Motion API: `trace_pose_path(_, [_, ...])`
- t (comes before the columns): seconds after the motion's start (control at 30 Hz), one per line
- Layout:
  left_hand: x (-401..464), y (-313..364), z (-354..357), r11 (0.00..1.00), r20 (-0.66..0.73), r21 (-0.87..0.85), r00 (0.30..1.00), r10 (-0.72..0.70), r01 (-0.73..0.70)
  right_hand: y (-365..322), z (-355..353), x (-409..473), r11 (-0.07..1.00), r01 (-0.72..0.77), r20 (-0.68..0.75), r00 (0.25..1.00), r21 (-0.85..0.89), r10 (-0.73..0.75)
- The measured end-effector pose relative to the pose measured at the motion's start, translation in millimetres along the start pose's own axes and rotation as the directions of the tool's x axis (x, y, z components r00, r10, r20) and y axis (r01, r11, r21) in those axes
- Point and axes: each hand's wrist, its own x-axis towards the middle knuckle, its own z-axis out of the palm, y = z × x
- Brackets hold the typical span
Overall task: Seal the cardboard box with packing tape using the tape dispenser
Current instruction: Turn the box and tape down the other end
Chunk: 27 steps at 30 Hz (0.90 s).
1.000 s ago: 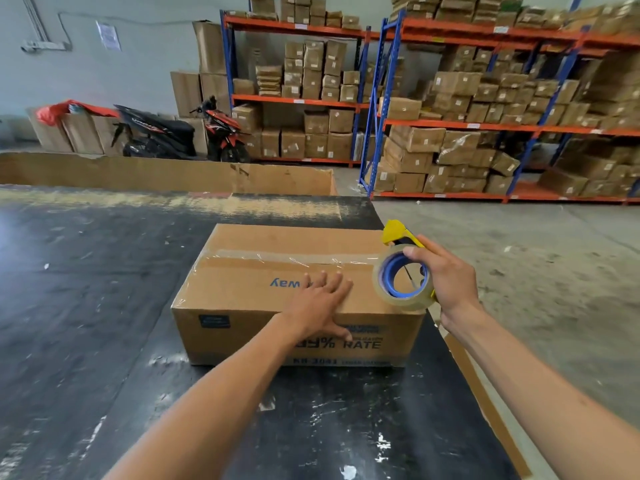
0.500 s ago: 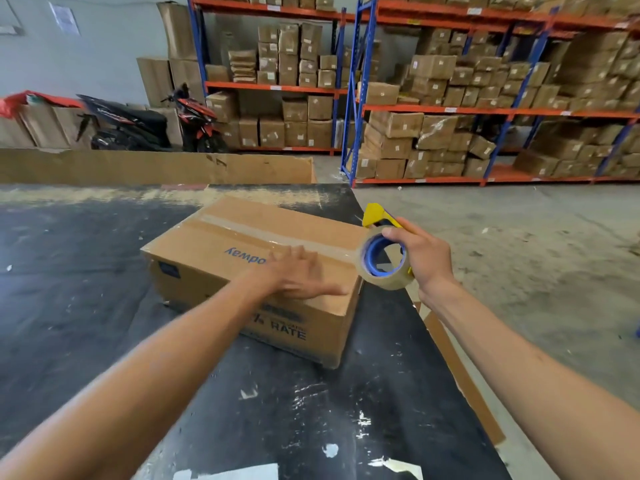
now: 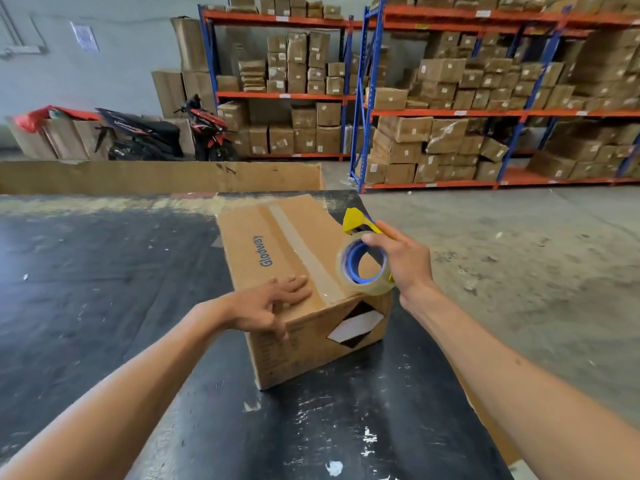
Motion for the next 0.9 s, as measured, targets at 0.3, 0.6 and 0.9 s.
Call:
trace_pose_path(0.3, [47.7, 44.9, 62.3, 0.869, -0.384, 0.333, 0.895, -0.228, 0.365, 11.0, 29.4, 1.0, 0.999, -0.009, 0.057, 0.998, -0.039, 0.011])
trace_pose_path(0.6, [30.5, 2.4, 44.8, 0.900, -0.354, 0.375, 0.932, -0.080, 0.220, 18.1, 41.6, -8.4, 0.997, 0.012, 0.147, 0.989, -0.078, 0.000])
trace_pose_path(0.9, [29.4, 3.6, 42.5, 0.901, -0.335, 0.382, 0.939, -0.073, 0.206, 11.2, 31.1, -14.7, 0.985, 0.046, 0.141, 0.990, -0.167, -0.022])
